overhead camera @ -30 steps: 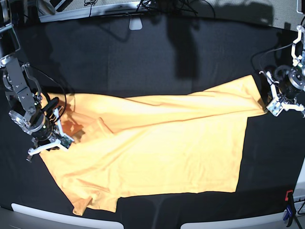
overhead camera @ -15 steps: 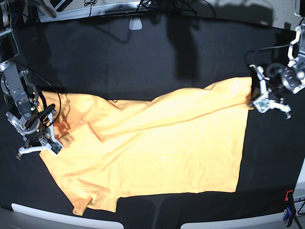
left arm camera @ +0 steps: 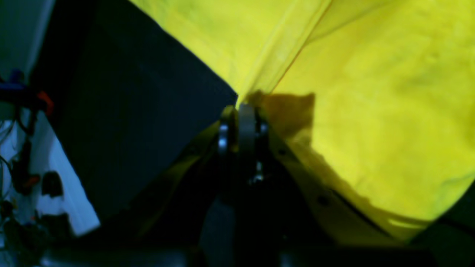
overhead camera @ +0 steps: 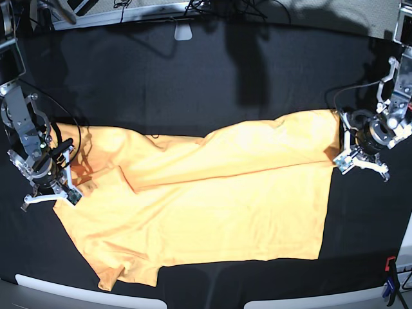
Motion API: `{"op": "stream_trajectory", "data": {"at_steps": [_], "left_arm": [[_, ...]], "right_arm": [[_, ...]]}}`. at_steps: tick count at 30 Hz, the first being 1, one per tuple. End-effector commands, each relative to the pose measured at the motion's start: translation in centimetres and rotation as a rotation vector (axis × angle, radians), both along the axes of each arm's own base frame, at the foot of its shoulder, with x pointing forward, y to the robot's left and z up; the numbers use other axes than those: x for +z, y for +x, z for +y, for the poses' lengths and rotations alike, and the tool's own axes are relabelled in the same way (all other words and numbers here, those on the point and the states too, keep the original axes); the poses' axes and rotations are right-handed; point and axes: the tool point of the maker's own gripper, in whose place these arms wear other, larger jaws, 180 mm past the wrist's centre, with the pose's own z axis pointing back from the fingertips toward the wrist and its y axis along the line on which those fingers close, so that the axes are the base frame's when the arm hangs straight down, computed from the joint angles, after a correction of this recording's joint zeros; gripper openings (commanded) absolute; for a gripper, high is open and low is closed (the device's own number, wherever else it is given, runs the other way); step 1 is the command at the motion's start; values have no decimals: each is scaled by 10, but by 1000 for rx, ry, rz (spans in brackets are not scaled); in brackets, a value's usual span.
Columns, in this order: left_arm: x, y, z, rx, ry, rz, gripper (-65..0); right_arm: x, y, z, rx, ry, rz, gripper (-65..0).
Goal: Layout the t-shirt on the table in an organized manner, then fold the t-shirt properly
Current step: 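Lower the held shirt edge onto the table with both grippers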
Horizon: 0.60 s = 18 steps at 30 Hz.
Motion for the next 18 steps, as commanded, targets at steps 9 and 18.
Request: {"op": "stream_trajectory", "data": {"at_steps": [9, 18], "left_arm": [[20, 18, 10, 11, 2, -65, -650], [50, 44, 26, 134, -45, -126, -421]], "right_arm": [[19, 12, -1, 0, 1, -55, -592], [57, 27, -26, -132, 1, -194, -446]]}}
